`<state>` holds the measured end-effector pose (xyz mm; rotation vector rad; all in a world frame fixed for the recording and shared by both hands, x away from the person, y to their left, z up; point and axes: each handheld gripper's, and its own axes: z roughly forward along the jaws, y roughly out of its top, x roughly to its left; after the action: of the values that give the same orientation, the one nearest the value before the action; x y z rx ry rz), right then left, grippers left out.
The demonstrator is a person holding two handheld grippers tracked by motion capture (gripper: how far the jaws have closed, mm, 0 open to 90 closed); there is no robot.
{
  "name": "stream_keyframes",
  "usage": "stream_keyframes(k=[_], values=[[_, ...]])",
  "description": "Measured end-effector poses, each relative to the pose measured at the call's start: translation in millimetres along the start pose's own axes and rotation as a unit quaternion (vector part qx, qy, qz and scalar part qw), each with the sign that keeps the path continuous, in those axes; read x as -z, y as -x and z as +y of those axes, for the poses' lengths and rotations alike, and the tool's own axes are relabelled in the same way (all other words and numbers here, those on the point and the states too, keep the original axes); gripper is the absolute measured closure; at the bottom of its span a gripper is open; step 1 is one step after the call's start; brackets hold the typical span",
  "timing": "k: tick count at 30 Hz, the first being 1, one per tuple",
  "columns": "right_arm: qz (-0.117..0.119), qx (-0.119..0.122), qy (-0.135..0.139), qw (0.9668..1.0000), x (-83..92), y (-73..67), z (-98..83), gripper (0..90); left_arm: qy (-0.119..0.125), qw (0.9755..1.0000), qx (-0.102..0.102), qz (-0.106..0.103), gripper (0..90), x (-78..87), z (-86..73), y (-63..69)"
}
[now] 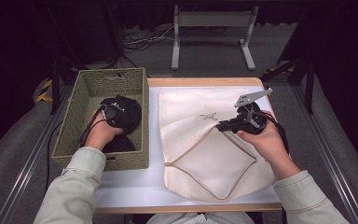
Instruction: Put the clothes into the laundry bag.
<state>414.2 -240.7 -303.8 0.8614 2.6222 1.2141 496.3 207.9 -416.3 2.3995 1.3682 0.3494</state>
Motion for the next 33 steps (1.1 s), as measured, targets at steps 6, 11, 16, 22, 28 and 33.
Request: stream_keyframes(k=[6, 11, 16, 22, 28, 33], values=[[-0.002, 0.0, -0.003, 1.0, 1.9, 1.1, -1.3, 87.2, -0.007, 0.9999, 0.014, 0.001, 70.7, 3.6, 1.3, -1.1], [-0.003, 0.0, -0.002, 1.0, 2.9, 1.9, -2.7, 87.2, 0.011, 0.9997, 0.016, -0.012, 71.8, 12.9, 1.5, -1.7], [-0.002, 0.0, -0.003, 1.0, 2.2, 2.4, -2.6, 87.2, 0.055, 0.9977, 0.03, -0.025, 72.0, 27.7, 0.1, -5.6], [-0.003, 0.002, -0.004, 1.0, 1.8, 1.6, -1.8, 87.2, 0.104, 0.9931, 0.035, -0.041, 72.2, 45.4, -6.4, -12.0], [-0.004, 0.004, -0.001, 1.0, 1.9, 1.3, -0.9, 87.4, 0.152, 0.9873, 0.001, -0.046, 72.2, 65.5, -10.0, -14.4], [-0.007, 0.006, 0.002, 0.9999, 3.8, 1.6, -0.1, 87.7, 0.175, 0.9831, -0.008, -0.054, 72.2, 80.8, -11.6, -14.3]])
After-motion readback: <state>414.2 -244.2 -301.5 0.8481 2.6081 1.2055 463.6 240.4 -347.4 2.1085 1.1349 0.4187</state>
